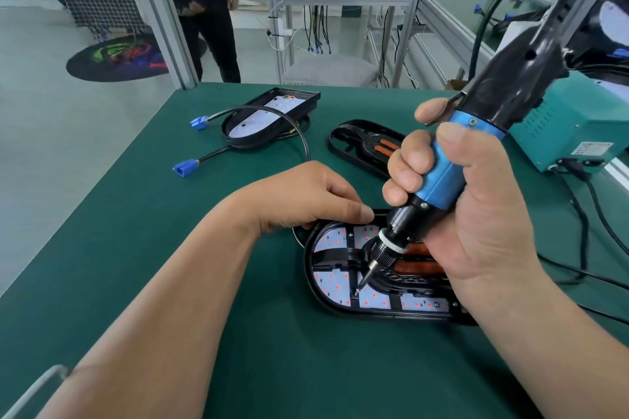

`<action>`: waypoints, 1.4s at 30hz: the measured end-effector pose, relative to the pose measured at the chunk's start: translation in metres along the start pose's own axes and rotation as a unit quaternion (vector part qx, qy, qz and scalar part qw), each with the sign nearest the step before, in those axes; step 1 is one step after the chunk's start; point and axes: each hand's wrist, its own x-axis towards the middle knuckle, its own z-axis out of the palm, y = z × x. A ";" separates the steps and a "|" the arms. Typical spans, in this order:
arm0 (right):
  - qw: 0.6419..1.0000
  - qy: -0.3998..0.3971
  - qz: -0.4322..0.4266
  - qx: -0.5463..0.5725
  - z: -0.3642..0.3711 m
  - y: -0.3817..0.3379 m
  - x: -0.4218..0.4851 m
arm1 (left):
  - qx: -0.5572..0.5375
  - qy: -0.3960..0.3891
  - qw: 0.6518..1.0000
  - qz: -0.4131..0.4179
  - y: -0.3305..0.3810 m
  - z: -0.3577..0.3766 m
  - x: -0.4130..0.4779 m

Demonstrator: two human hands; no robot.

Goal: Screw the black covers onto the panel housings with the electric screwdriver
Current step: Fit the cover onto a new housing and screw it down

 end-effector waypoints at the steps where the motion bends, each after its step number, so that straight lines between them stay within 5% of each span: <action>1: 1.000 -0.002 0.000 0.000 0.001 0.000 0.000 | 0.000 0.000 1.000 0.000 0.000 0.000 0.000; 34: 0.984 -0.177 0.012 0.004 0.001 0.002 -0.003 | -0.005 0.003 1.000 0.005 0.001 0.002 0.001; 42: 0.993 -0.118 0.005 -0.022 -0.008 0.005 0.002 | -0.010 0.008 1.000 0.011 0.000 0.002 0.000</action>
